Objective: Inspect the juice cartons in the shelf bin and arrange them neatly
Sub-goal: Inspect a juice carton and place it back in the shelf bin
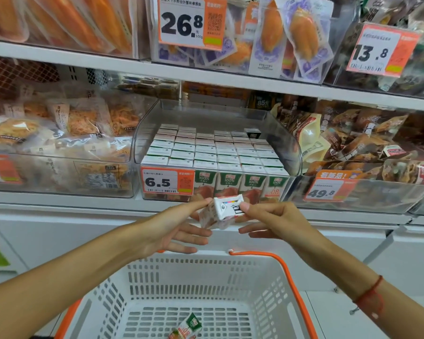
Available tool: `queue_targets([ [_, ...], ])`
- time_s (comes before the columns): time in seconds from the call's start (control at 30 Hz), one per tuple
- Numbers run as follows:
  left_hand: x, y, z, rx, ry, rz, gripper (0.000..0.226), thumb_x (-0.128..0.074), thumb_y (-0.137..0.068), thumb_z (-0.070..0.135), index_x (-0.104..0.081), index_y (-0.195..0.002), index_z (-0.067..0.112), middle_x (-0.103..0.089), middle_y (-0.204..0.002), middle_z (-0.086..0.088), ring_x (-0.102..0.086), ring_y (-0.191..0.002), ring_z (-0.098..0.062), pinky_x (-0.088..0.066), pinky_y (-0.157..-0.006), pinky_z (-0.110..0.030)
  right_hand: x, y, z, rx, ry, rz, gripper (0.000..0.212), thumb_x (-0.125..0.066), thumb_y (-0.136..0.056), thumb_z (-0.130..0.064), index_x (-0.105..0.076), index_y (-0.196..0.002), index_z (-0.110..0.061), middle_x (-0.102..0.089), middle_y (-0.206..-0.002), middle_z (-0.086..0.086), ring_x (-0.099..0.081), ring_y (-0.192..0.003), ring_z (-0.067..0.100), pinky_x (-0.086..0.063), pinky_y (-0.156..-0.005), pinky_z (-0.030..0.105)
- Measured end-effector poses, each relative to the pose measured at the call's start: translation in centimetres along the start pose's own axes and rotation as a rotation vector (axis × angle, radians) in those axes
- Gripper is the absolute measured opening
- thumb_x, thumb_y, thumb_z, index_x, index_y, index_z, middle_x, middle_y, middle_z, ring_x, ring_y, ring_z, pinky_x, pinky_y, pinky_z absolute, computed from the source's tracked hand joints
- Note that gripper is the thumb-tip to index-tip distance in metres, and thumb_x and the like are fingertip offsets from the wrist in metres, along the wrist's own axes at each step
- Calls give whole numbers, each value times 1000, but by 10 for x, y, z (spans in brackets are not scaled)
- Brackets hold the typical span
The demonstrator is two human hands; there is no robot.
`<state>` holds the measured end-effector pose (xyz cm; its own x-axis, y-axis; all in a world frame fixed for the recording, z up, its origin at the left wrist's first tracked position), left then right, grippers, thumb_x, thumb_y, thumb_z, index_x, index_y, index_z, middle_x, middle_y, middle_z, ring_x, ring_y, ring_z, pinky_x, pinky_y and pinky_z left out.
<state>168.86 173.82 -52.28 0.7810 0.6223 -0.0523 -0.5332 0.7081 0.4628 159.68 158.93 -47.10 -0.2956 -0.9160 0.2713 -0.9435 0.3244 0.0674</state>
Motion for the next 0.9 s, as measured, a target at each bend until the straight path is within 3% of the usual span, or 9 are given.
queue_targets([
  [0.1,-1,-2,-8,65,-3,-25,78,-67,-55,67,-56,-111,13,-77,-89,-7,-73,-70,-13,-56,-55,-24,-2,1,13,-118,-40,-31,35,-67,-80,-47,-80,-94,-18,-77,-96,-2,-74,-86,17,-57,-67,17],
  [0.27,-5,-1,-11,69,31,-35,72,-69,-60,60,-57,-113,13,-77,-94,-11,-75,-80,-15,-59,-58,-28,-2,1,18,-155,-35,-31,32,-66,-82,-47,-80,-93,-21,-77,-95,0,-74,-84,16,-57,-66,19],
  [0.4,-2,0,1,-101,115,96,48,-76,-77,38,-57,-116,17,-77,-97,-7,-74,-89,-16,-61,-67,-29,-8,5,12,-119,-100,-118,21,-65,-85,-42,-77,-99,-32,-75,-101,1,-73,-88,20,-58,-74,20],
  [0.47,2,3,14,-218,129,194,45,-76,-81,27,-54,-118,20,-76,-101,-4,-74,-90,-13,-61,-68,-26,-11,5,7,-72,-110,-121,32,-68,-77,-46,-72,-107,-37,-75,-102,-2,-73,-91,18,-58,-78,21],
  [0.57,2,13,35,-402,73,254,49,-79,-78,20,-53,-118,32,-74,-100,-2,-71,-83,-2,-55,-60,-16,-11,3,-1,47,-83,-15,36,-71,-77,-40,-64,-111,-36,-71,-108,-2,-72,-91,14,-58,-77,23],
  [0.63,-4,18,45,-483,-4,227,47,-80,-77,16,-58,-116,31,-74,-97,1,-71,-81,-2,-53,-61,-13,-10,2,-5,116,-104,51,37,-73,-75,-37,-64,-110,-31,-70,-109,-2,-71,-93,14,-59,-79,27],
  [0.77,-4,20,49,-494,-83,181,38,-82,-72,21,-66,-107,22,-75,-95,6,-73,-86,-8,-57,-71,-19,-5,4,-17,240,11,80,34,-74,-76,-34,-65,-109,-32,-70,-104,-11,-65,-101,9,-56,-80,25],
  [0.83,4,16,47,-432,-77,167,47,-87,-61,33,-68,-102,20,-76,-98,2,-72,-93,-13,-58,-85,-31,-2,6,-23,293,65,77,31,-74,-81,-29,-67,-110,-36,-69,-108,-14,-64,-103,8,-55,-78,22],
  [0.9,5,14,46,-387,-62,120,56,-92,-59,37,-68,-108,20,-75,-103,-1,-71,-100,-17,-53,-97,-41,3,7,-28,325,93,88,33,-73,-79,-38,-68,-111,-39,-68,-109,-18,-65,-102,8,-55,-79,21],
])
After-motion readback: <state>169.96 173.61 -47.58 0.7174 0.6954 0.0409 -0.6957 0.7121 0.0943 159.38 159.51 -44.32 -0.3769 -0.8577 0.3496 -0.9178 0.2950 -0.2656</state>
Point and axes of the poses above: each hand's wrist, its own y-axis away from the middle knuckle, its own x-axis out of the back of the hand, z = x × y, the point moved 9 cm from there along -y, towards the middle knuckle
